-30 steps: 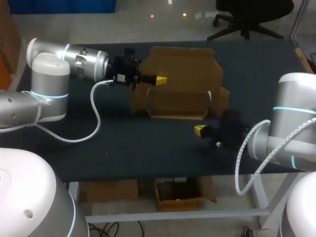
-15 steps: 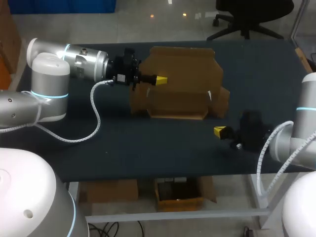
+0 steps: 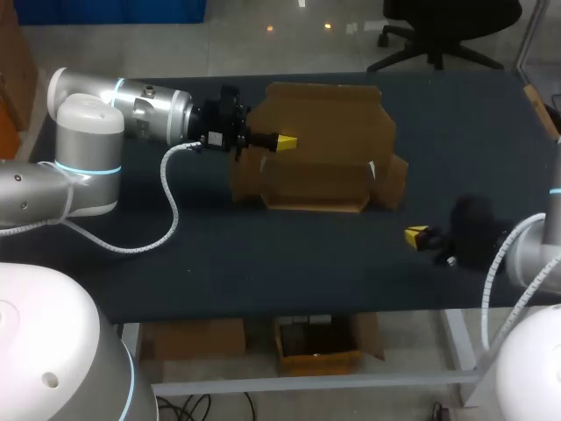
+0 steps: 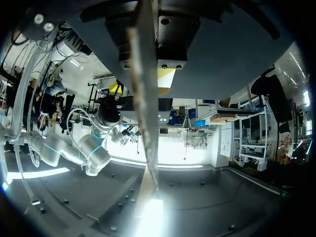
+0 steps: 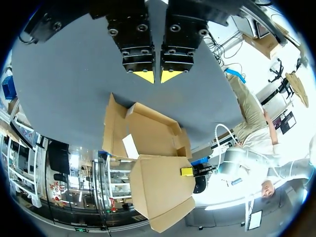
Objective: Assemble the packaging by folding the flat box into shape, placing the metal phone stand inside, and closing the box properly
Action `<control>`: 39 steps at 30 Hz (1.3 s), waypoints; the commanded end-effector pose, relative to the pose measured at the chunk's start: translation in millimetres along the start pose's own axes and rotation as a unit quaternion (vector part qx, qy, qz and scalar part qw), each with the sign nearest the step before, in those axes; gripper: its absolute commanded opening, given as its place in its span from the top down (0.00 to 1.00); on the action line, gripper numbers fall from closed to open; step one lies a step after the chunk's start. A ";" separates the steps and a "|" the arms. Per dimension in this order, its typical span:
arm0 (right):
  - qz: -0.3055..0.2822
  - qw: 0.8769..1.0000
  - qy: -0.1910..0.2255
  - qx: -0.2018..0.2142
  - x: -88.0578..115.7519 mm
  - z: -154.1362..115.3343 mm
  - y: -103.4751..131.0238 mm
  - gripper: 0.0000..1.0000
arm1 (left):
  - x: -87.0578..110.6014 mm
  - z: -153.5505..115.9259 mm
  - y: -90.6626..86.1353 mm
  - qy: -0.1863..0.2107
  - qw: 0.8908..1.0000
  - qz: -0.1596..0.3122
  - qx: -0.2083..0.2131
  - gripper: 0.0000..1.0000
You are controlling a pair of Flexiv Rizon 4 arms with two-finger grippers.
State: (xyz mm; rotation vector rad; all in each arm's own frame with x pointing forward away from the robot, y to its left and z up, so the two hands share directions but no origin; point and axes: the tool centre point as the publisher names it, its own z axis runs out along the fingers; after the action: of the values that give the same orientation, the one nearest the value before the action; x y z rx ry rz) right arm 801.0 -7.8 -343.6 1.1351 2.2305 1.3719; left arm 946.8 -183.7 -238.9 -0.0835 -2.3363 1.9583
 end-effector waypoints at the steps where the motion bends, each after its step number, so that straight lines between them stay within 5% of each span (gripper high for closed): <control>1: -0.002 1.000 0.000 0.003 -7.1 -4.0 3.0 0.90 | -0.5 1.5 2.9 0.001 1.000 0.001 0.000 1.00; 11: -0.006 0.999 -0.030 0.012 -25.3 -0.8 0.9 0.65 | -0.5 1.5 2.9 0.001 1.000 0.001 0.000 1.00; 25: -0.013 0.998 -0.061 0.025 -52.8 8.6 0.3 0.64 | -0.5 1.5 2.9 0.001 1.000 0.001 0.000 1.00; 39: -0.030 0.998 -0.042 0.026 -77.2 37.5 10.5 0.65 | -0.5 1.5 2.9 0.001 1.000 0.001 0.000 1.00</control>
State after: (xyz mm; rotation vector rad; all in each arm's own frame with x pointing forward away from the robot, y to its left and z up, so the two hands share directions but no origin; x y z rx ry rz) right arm 867.1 -41.4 -360.1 1.1114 2.2154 1.2244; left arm 946.8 -183.7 -238.9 -0.0833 -2.3364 1.9583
